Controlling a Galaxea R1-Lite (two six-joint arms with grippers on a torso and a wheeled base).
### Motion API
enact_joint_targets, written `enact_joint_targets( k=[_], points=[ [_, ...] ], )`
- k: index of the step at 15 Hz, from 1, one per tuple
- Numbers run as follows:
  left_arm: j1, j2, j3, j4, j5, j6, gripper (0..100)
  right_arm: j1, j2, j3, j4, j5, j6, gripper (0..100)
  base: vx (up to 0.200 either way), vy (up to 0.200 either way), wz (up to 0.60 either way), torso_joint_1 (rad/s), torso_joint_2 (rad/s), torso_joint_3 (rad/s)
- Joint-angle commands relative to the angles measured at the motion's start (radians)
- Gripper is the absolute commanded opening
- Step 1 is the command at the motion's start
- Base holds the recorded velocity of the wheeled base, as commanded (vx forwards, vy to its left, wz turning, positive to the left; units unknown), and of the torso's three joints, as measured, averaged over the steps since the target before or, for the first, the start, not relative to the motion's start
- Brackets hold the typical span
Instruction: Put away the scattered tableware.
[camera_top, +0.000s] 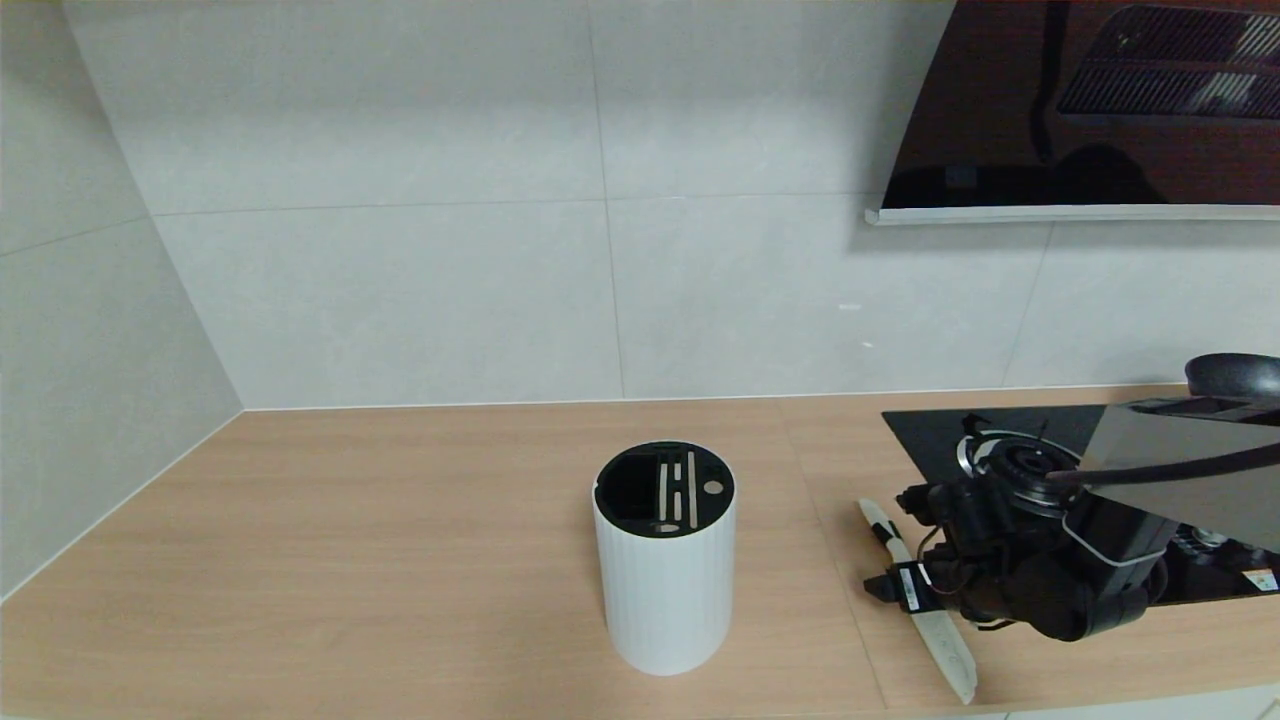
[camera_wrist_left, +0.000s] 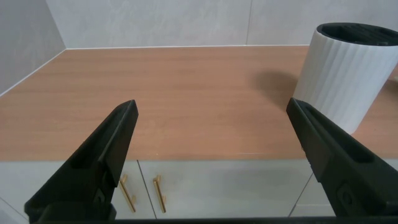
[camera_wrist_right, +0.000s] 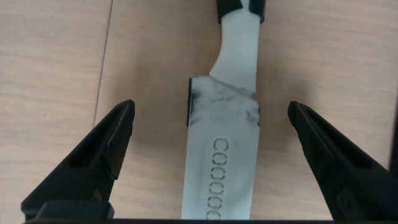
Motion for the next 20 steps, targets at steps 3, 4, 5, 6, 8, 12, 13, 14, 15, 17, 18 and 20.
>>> enact_joint_targets(
  k=[3, 4, 5, 6, 8, 12, 13, 14, 15, 17, 18, 20],
  points=[
    [0.000, 0.000, 0.000, 0.000, 0.000, -0.001, 100, -0.004, 0.004, -0.001, 0.000, -0.002, 0.000, 100, 0.000, 0.000, 0.00, 0.000, 0.00, 0.000],
    [0.000, 0.000, 0.000, 0.000, 0.000, -0.001, 100, -0.004, 0.004, -0.001, 0.001, -0.002, 0.000, 100, 0.000, 0.000, 0.00, 0.000, 0.00, 0.000],
    [0.000, 0.000, 0.000, 0.000, 0.000, 0.000, 100, -0.004, 0.005, -0.001, 0.001, -0.002, 0.000, 100, 0.000, 0.000, 0.00, 0.000, 0.00, 0.000],
    [0.000, 0.000, 0.000, 0.000, 0.000, 0.000, 100, -0.004, 0.008, -0.001, 0.001, -0.002, -0.001, 100, 0.000, 0.000, 0.00, 0.000, 0.00, 0.000],
    [0.000, 0.000, 0.000, 0.000, 0.000, 0.000, 100, -0.004, 0.016, -0.001, -0.002, -0.010, -0.001, 0, 0.000, 0.000, 0.00, 0.000, 0.00, 0.000],
    [0.000, 0.000, 0.000, 0.000, 0.000, 0.000, 100, -0.004, 0.020, 0.000, -0.002, -0.010, -0.001, 0, 0.000, 0.000, 0.00, 0.000, 0.00, 0.000],
    [0.000, 0.000, 0.000, 0.000, 0.000, -0.001, 100, -0.004, 0.020, 0.000, -0.002, -0.010, -0.001, 0, 0.000, 0.000, 0.00, 0.000, 0.00, 0.000],
    [0.000, 0.000, 0.000, 0.000, 0.000, -0.001, 100, -0.004, 0.019, 0.000, -0.002, -0.010, -0.001, 0, 0.000, 0.000, 0.00, 0.000, 0.00, 0.000],
    [0.000, 0.000, 0.000, 0.000, 0.000, -0.001, 100, -0.004, 0.019, 0.000, -0.002, -0.011, 0.000, 0, 0.000, 0.000, 0.00, 0.000, 0.00, 0.000],
    [0.000, 0.000, 0.000, 0.000, 0.000, -0.001, 100, -0.004, 0.013, 0.000, -0.002, -0.025, 0.000, 0, 0.000, 0.000, 0.00, 0.000, 0.00, 0.000],
    [0.000, 0.000, 0.000, 0.000, 0.000, 0.000, 100, -0.004, 0.004, 0.000, -0.002, -0.027, 0.002, 0, 0.000, 0.000, 0.00, 0.000, 0.00, 0.000],
    [0.000, 0.000, 0.000, 0.000, 0.000, 0.002, 100, -0.004, -0.041, 0.006, -0.002, -0.027, 0.017, 0, 0.000, 0.000, 0.00, 0.000, 0.00, 0.000]
  ],
)
